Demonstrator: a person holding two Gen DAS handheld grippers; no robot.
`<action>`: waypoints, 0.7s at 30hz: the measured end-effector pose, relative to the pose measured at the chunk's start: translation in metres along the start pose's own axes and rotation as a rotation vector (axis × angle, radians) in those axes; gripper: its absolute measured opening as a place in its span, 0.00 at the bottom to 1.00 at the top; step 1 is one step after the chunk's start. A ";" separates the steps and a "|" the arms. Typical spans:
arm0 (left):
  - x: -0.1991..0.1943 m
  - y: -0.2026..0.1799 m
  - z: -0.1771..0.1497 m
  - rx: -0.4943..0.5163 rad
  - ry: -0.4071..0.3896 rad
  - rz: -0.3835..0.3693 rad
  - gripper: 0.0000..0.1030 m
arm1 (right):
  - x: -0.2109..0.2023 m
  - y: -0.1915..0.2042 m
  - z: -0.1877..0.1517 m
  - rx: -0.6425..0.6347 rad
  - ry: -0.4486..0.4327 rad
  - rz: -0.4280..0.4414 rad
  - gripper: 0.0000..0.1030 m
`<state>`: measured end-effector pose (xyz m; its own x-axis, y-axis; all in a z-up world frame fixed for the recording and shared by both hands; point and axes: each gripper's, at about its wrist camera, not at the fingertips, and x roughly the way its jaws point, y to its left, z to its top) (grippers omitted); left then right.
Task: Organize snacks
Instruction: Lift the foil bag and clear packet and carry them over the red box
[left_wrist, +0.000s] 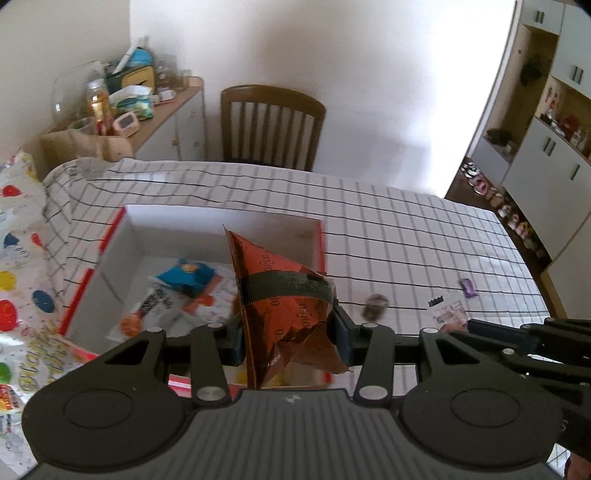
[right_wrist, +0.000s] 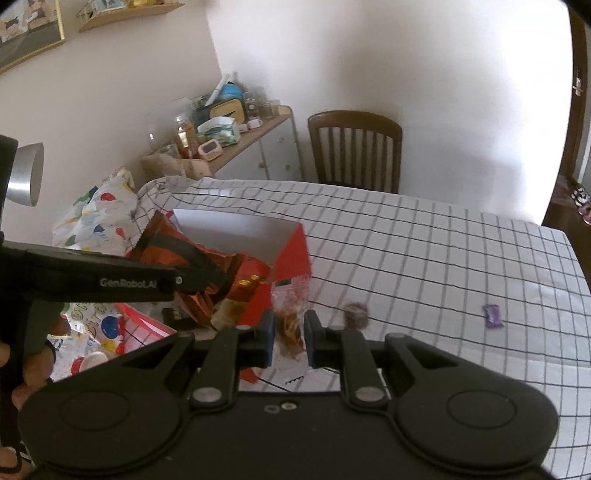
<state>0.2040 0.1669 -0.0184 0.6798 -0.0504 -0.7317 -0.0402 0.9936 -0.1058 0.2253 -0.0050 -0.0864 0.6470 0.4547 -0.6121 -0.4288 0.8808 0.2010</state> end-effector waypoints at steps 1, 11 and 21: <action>-0.001 0.006 0.000 -0.003 0.000 0.004 0.43 | 0.003 0.005 0.001 -0.003 0.001 0.001 0.14; -0.004 0.063 0.005 -0.029 0.004 0.052 0.43 | 0.041 0.050 0.014 -0.016 0.028 0.020 0.14; 0.025 0.111 0.013 -0.028 0.033 0.144 0.43 | 0.081 0.076 0.015 0.008 0.065 0.010 0.14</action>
<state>0.2262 0.2772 -0.0395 0.6413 0.0884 -0.7622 -0.1560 0.9876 -0.0167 0.2545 0.1012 -0.1093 0.6000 0.4541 -0.6586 -0.4300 0.8773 0.2131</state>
